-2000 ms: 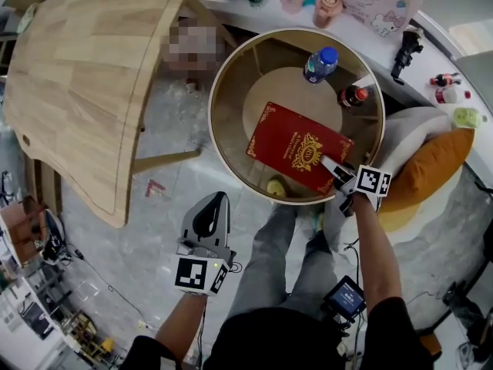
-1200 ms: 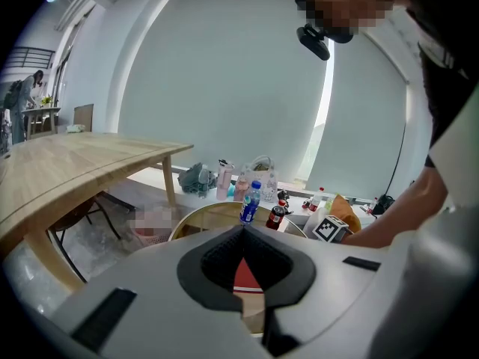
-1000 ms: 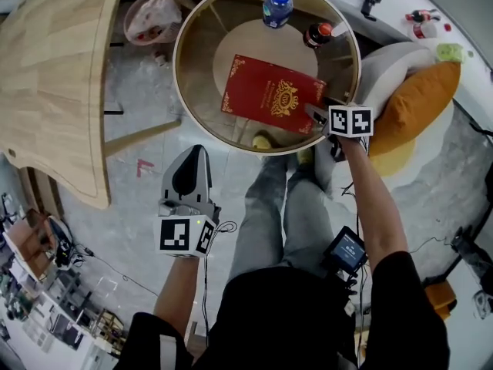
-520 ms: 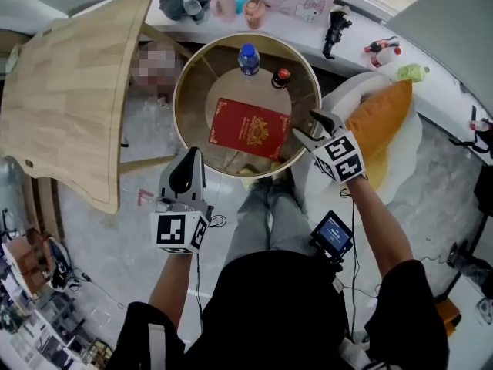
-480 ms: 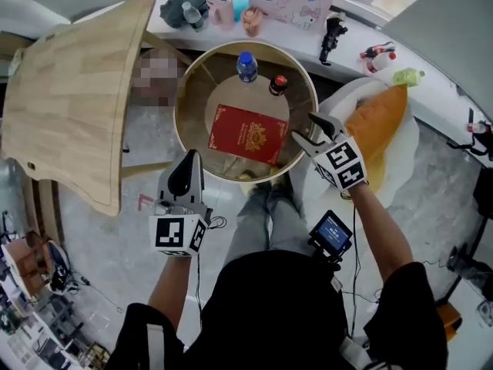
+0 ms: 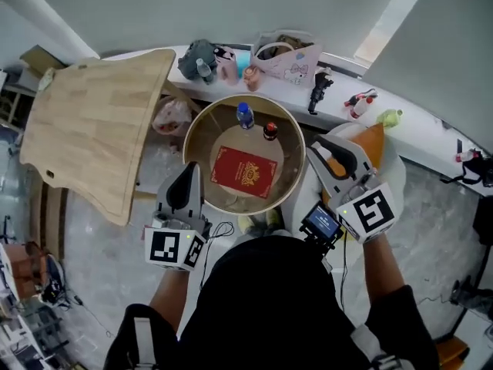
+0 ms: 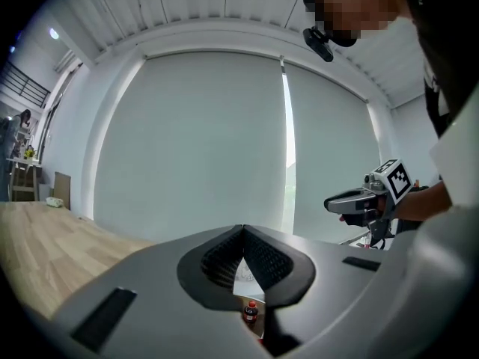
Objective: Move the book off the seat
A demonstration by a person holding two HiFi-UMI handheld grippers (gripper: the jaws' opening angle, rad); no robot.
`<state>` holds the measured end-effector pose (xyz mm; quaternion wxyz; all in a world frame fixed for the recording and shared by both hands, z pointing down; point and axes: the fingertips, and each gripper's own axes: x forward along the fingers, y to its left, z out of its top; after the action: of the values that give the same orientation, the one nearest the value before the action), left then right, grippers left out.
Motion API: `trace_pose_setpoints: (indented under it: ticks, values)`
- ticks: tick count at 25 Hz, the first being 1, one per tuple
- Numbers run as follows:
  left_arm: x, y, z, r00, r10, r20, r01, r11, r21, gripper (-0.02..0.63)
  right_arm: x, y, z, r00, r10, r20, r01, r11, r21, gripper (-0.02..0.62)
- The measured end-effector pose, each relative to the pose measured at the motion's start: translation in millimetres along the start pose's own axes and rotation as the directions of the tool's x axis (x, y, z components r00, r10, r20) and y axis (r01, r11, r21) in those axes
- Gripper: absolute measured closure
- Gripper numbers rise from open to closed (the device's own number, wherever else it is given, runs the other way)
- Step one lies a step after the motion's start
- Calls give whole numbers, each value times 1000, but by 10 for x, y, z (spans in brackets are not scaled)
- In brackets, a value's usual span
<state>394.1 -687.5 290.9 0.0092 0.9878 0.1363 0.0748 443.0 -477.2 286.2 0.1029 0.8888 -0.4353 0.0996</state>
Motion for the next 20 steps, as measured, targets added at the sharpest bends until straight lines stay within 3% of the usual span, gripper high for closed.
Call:
trace_pose_setpoints:
  ticks: [6,10,20]
  values:
    - [-129,-192,284,999,1,51,-1,1000,-5,595,-352,-28,207,997,-31,75,29,999,28,519]
    - [-183,-332,285,998,5,62,-6,1000,10,595,-559,-102,102,994,-67,87,62,996,60,580]
    - [-222,-521,258,998,13,69,-12,1000,-17,595,-766,-221,-71,989,-118,95,106,987,118,581]
